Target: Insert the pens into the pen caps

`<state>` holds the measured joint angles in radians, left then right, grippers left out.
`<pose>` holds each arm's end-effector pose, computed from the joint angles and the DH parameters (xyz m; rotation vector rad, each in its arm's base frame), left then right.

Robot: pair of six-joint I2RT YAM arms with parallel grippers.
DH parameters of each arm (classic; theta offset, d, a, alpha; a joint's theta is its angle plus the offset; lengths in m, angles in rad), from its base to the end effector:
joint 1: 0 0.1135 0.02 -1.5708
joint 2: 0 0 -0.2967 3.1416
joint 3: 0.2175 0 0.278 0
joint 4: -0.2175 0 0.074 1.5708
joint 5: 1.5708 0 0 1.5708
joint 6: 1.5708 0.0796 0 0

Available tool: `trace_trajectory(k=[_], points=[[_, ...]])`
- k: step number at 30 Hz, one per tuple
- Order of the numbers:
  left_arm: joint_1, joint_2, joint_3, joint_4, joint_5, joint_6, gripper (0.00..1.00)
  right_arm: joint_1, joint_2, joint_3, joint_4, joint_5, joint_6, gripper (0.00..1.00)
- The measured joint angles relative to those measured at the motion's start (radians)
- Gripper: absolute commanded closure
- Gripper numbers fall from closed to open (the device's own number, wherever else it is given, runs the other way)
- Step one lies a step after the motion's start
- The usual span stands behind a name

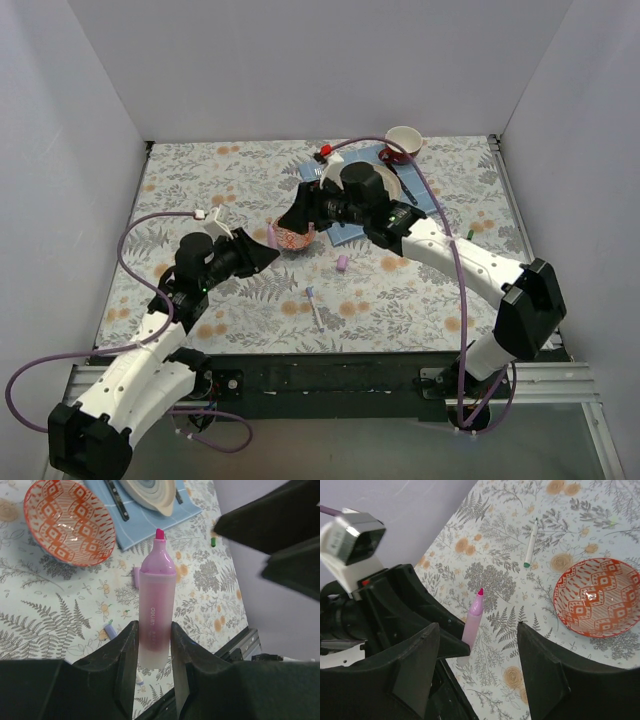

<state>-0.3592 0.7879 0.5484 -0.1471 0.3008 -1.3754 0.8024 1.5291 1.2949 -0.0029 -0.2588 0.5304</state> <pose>0.2048 -0.1021 0.2611 -0.8823 2.0495 -1.3562 0.2858 0.3250 0.3698 -0.4631 1.9084 1.1504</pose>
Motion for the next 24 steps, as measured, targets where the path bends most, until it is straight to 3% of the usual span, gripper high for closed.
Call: trace_trajectory(k=[6,11,14,15,17,19,20,22,24], points=[[-0.005,-0.078,-0.005,0.046,0.033,0.034,1.00,0.082,0.088,0.063,-0.055,0.063,0.002,0.35],[-0.005,-0.106,-0.032,0.066,0.051,0.048,1.00,0.117,0.129,0.092,-0.065,0.101,0.003,0.48],[-0.005,-0.112,-0.045,0.066,0.057,0.053,1.00,0.132,0.153,0.111,-0.069,0.107,0.006,0.75],[-0.005,-0.113,-0.047,0.065,0.058,0.053,1.00,0.136,0.162,0.119,-0.069,0.104,0.009,0.94],[-0.005,-0.112,-0.051,0.059,0.056,0.058,0.98,0.143,0.170,0.124,-0.062,0.098,0.015,0.99],[-0.005,-0.114,-0.051,0.057,0.058,0.059,0.79,0.148,0.169,0.121,-0.050,0.100,0.010,0.99],[-0.005,-0.116,-0.051,0.058,0.057,0.059,0.62,0.148,0.165,0.109,-0.027,0.093,0.004,0.99],[-0.005,-0.118,-0.050,0.060,0.066,0.058,0.51,0.144,0.139,0.052,0.051,0.068,-0.011,0.99],[-0.005,-0.120,-0.048,0.065,0.101,0.055,0.47,0.133,0.074,-0.055,0.150,0.010,-0.026,0.99]])
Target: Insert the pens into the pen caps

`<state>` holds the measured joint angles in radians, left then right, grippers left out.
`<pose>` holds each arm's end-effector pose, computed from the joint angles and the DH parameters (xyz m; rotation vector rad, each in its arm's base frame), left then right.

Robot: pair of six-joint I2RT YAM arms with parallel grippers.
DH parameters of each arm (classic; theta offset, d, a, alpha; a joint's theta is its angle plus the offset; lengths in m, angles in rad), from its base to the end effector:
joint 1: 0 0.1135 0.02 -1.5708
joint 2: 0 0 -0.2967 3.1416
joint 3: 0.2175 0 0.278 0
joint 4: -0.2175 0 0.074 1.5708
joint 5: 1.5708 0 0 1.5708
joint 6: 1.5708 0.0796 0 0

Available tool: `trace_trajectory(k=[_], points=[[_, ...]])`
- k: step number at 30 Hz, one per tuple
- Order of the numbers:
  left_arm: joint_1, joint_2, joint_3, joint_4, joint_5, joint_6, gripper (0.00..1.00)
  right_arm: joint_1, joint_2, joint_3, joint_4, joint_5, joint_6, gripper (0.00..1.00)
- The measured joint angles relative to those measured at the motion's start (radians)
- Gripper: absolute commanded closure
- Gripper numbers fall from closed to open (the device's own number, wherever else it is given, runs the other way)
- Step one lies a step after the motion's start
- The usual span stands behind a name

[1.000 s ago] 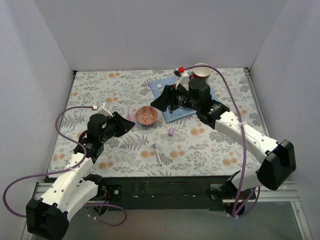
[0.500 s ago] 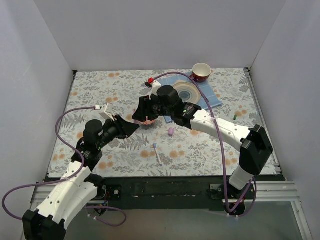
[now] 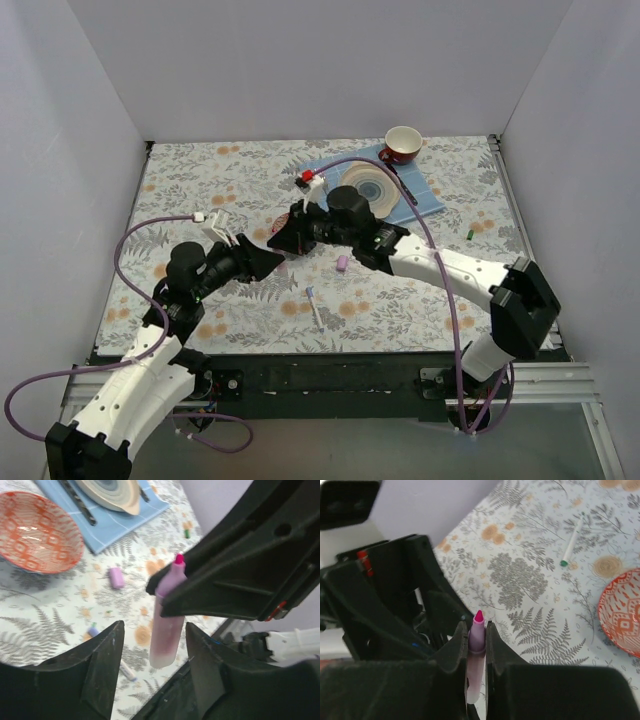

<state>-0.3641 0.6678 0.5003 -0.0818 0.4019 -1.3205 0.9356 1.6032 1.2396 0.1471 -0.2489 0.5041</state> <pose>0.1827 -0.1030 0.2748 -0.6620 1.9900 -1.4824 0.2526 0.3757 0.3371 -0.6099 1.8657 1.2188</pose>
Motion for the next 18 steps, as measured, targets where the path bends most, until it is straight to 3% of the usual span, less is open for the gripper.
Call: trace_trajectory(k=[7,13,18], points=[[-0.001,-0.039,0.023,0.079,0.183,-0.047,0.47,-0.098,-0.241,-0.323,0.460,-0.238,0.066,0.99],[-0.001,-0.022,0.026,0.259,0.361,-0.162,0.48,-0.116,-0.267,-0.362,0.788,-0.359,0.193,0.99],[-0.002,0.006,0.008,0.406,0.452,-0.251,0.48,-0.116,-0.251,-0.371,0.911,-0.394,0.266,0.99]])
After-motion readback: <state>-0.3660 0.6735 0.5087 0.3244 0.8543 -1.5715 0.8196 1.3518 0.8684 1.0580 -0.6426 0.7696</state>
